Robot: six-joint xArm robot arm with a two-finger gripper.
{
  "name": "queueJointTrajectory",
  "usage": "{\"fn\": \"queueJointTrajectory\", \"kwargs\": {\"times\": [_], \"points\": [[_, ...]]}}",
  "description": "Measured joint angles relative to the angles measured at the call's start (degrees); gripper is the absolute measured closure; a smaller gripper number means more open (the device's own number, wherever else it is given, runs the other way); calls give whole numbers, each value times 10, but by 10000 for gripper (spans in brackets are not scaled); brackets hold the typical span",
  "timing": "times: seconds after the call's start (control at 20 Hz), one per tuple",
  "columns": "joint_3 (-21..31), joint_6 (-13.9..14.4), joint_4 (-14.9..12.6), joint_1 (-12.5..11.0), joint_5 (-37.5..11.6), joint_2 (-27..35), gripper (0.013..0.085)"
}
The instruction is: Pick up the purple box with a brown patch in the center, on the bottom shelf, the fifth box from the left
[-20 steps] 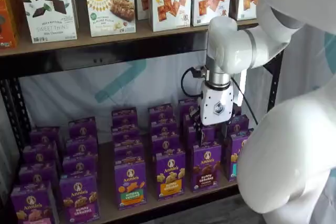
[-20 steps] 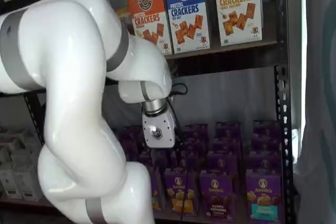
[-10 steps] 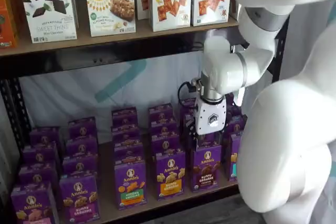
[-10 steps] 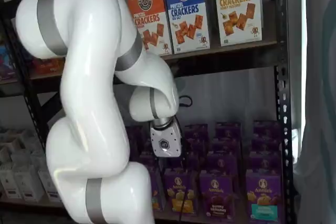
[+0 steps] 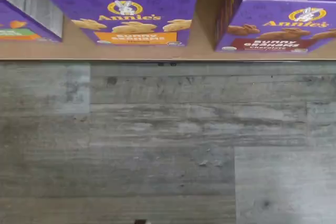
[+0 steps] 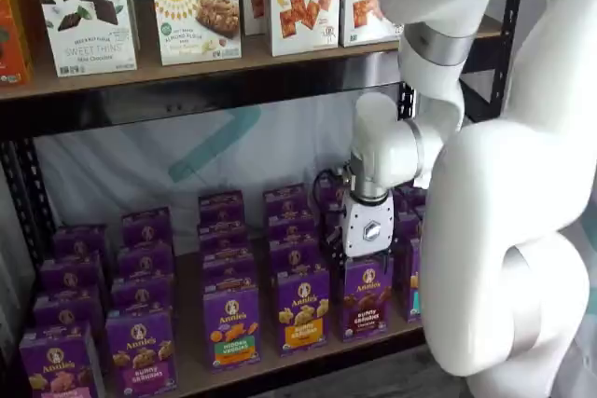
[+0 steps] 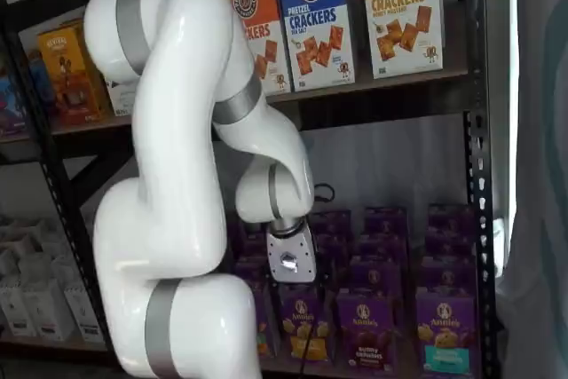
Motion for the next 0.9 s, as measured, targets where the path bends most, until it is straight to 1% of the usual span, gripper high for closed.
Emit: {"fn": "queueJointTrajectory", "kwargs": {"times": [0.15,0.2,0.35,0.5,0.55,0.6,0.65,0.8,0.85,0.9], "points": [[-28,21,-40,-18,-25,53,130],[-38,25,-50,-24,-30,69,130],[-67,19,-58,-36,-45,113,130],[-90,11,-54,-41,-67,150,130],[-94,-14,-26,-38,-77,159,130],[-100,-53,19,-33,-84,168,130],[-106,-80,50,-29,-86,174,130],[-128,-116,93,-23,-91,194,130],[-136,-124,102,-22,-91,202,130],[-143,-127,105,-22,-89,207,130]]}}
